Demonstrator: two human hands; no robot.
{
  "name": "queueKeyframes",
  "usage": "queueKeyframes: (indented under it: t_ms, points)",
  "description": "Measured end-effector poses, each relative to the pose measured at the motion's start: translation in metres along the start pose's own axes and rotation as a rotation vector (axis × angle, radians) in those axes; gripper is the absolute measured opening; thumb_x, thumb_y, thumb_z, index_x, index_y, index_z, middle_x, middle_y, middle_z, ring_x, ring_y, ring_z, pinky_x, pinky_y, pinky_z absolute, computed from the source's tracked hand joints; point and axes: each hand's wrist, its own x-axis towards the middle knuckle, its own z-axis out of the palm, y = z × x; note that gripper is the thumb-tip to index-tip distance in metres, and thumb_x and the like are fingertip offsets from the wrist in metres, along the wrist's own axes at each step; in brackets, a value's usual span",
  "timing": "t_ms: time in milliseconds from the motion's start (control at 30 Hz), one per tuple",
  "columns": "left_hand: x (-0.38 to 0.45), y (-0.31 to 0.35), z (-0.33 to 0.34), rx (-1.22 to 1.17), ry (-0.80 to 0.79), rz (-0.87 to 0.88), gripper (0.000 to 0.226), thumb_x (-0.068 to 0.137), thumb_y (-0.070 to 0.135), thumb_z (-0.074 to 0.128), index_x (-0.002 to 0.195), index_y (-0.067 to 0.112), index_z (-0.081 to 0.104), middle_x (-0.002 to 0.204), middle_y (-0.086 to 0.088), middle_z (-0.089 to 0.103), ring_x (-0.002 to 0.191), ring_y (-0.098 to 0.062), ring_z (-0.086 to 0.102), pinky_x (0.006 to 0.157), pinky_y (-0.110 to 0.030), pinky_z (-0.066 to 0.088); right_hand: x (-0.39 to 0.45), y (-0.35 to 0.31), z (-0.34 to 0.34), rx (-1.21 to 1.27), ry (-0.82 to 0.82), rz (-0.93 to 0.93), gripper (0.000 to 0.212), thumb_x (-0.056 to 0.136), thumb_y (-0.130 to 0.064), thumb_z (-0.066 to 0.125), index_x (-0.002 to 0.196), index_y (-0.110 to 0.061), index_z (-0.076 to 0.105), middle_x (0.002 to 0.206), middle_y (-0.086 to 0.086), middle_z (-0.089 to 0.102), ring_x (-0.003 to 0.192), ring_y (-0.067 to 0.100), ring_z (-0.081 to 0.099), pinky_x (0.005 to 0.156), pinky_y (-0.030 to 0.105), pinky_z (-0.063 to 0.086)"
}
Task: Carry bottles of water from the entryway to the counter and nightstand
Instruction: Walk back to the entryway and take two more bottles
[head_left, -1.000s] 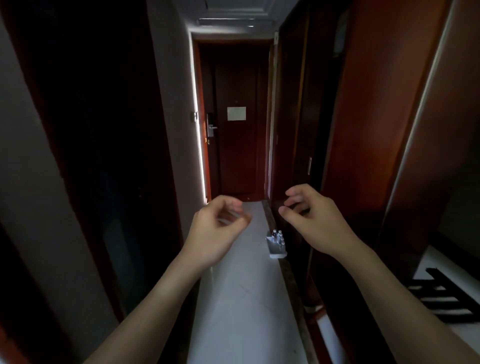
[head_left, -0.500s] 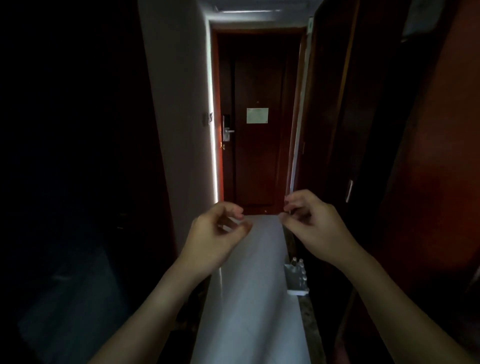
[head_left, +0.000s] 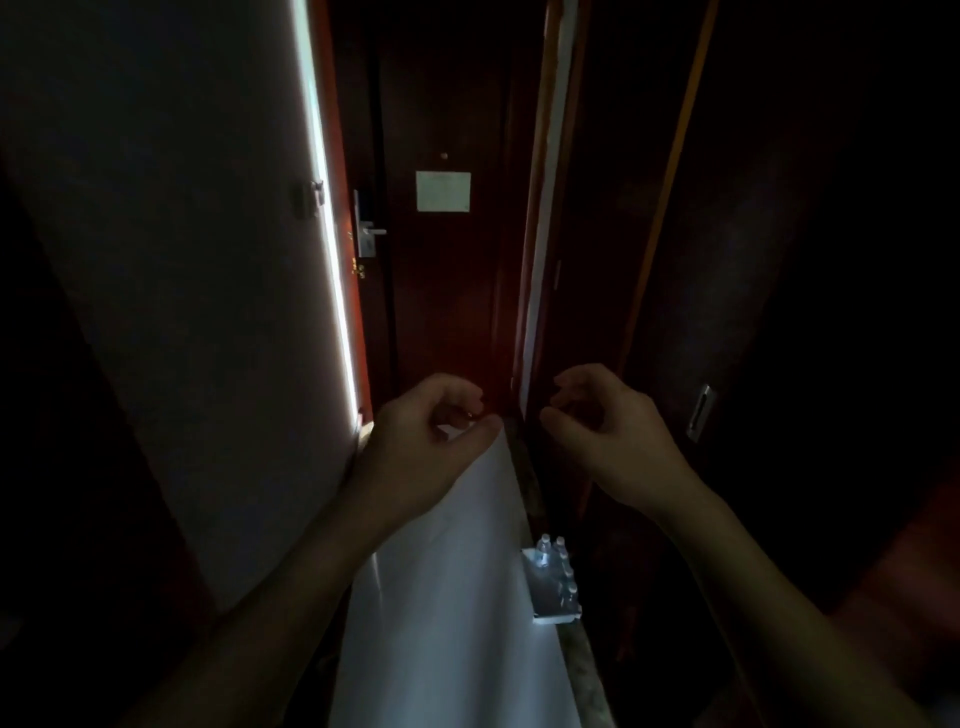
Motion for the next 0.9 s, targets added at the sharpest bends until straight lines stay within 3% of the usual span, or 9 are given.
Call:
queueKeyframes:
  t_ms: [233, 400, 667, 833, 900]
  points:
    - [0.123, -0.079, 0.063, -0.007, -0.072, -0.019, 0.019, 0.081, 0.009, 0.078, 0.098, 0.010, 0.070, 0.089, 0.005, 0.070, 0.083, -0.006, 0.066, 0.069, -0.012, 0.051, 0.124, 0.090, 0.014, -0.014, 0.019, 0.049, 0.034, 0.087, -0.030, 0.071, 0.119, -0.023, 0.059, 0.105, -0.010, 0.066, 0.086, 0.003, 0.063, 0.071, 0.017, 0.047]
    - [0.212, -0.143, 0.114, 0.010, -0.080, -0.045, 0.020, 0.080, 0.011, 0.079, 0.096, 0.019, 0.070, 0.086, 0.009, 0.071, 0.079, 0.000, 0.066, 0.072, -0.013, 0.051, 0.223, 0.164, 0.031, 0.018, 0.018, 0.035, 0.035, 0.087, -0.030, 0.070, 0.120, -0.025, 0.057, 0.102, -0.016, 0.062, 0.095, -0.009, 0.056, 0.075, 0.010, 0.042]
    - [0.365, -0.217, 0.187, 0.051, -0.120, -0.039, 0.019, 0.080, 0.015, 0.080, 0.096, 0.019, 0.070, 0.087, 0.008, 0.072, 0.081, -0.003, 0.069, 0.071, -0.017, 0.053, 0.386, 0.256, 0.031, 0.048, 0.026, 0.094, 0.033, 0.088, -0.027, 0.070, 0.119, -0.025, 0.057, 0.098, -0.018, 0.060, 0.091, -0.007, 0.056, 0.070, 0.008, 0.040]
    - [0.427, -0.277, 0.245, 0.039, -0.271, -0.034, 0.022, 0.082, 0.016, 0.077, 0.091, 0.031, 0.064, 0.087, 0.012, 0.068, 0.081, -0.001, 0.066, 0.069, -0.026, 0.057, 0.432, 0.332, 0.039, 0.053, 0.080, 0.214, 0.031, 0.086, -0.024, 0.072, 0.113, -0.029, 0.057, 0.096, -0.020, 0.061, 0.090, -0.007, 0.058, 0.070, 0.004, 0.042]
    - [0.449, -0.311, 0.275, 0.033, -0.358, -0.036, 0.020, 0.083, 0.018, 0.075, 0.093, 0.032, 0.064, 0.090, 0.016, 0.067, 0.083, -0.001, 0.066, 0.068, -0.024, 0.058, 0.444, 0.367, 0.044, 0.064, 0.116, 0.303, 0.032, 0.085, -0.023, 0.073, 0.112, -0.030, 0.057, 0.096, -0.017, 0.063, 0.093, 0.001, 0.062, 0.076, 0.014, 0.047]
